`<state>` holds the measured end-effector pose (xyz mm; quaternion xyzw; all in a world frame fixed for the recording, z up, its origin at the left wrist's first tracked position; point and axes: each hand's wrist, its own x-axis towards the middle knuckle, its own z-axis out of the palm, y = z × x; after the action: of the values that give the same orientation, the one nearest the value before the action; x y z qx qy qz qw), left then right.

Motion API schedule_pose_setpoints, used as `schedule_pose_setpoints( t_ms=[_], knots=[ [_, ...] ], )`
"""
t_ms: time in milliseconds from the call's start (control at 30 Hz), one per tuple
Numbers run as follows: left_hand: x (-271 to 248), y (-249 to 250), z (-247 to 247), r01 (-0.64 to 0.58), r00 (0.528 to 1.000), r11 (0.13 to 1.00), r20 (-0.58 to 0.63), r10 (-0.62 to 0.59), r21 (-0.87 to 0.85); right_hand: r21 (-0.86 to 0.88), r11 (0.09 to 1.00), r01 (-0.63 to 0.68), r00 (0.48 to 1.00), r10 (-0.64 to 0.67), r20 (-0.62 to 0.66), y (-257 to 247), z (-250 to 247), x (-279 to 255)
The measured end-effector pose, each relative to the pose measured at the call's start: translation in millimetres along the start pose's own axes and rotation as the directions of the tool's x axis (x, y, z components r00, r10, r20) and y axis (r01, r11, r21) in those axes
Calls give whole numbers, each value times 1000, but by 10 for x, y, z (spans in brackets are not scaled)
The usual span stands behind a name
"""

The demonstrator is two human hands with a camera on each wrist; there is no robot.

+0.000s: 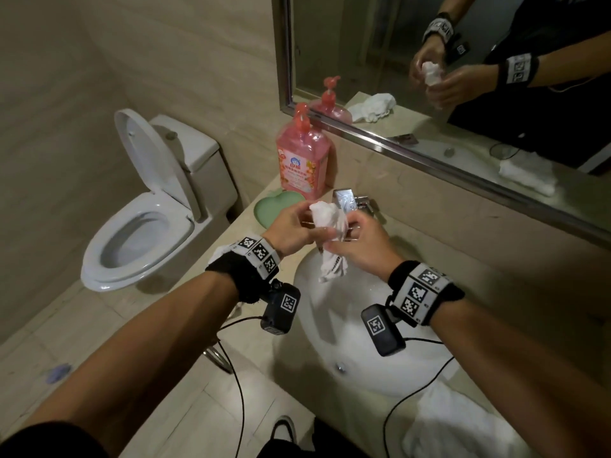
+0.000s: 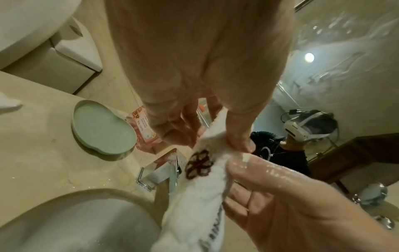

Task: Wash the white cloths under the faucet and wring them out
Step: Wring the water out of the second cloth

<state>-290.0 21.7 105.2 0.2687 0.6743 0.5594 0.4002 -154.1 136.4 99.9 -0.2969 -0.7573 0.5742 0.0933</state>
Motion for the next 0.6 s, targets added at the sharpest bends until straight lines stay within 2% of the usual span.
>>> schedule_pose_setpoints(
  t_ms=[200,267,367,433,500,533,600],
  knots=[
    [-297,-82,-198,-94,995,988,52,88,122,158,987,-10,998,19,-54,-111,211,-296],
    [-406,-123,-250,-106,994,977,23,103,187,148,989,12,994,4,-109,-152,280,-370],
    [-548,-141,-301,-100,994,977,-13,105,188,151,988,8,995,8,-104,-196,365,-478],
    [-624,-120,-332,-67,997,994,35,64,83,146,989,1,995,14,-102,-206,423,-548],
    [-677,-102,-367,33,993,998,115,-27,-53,96,995,2,988,12,-153,-215,455,-616],
    [-706,-94,-379,74,988,995,140,-63,-70,58,998,5,982,6,-186,-218,453,-645],
    [-739,-110,-392,69,991,997,112,-73,36,-3,1000,6,974,-6,-226,-226,428,-706]
  ],
)
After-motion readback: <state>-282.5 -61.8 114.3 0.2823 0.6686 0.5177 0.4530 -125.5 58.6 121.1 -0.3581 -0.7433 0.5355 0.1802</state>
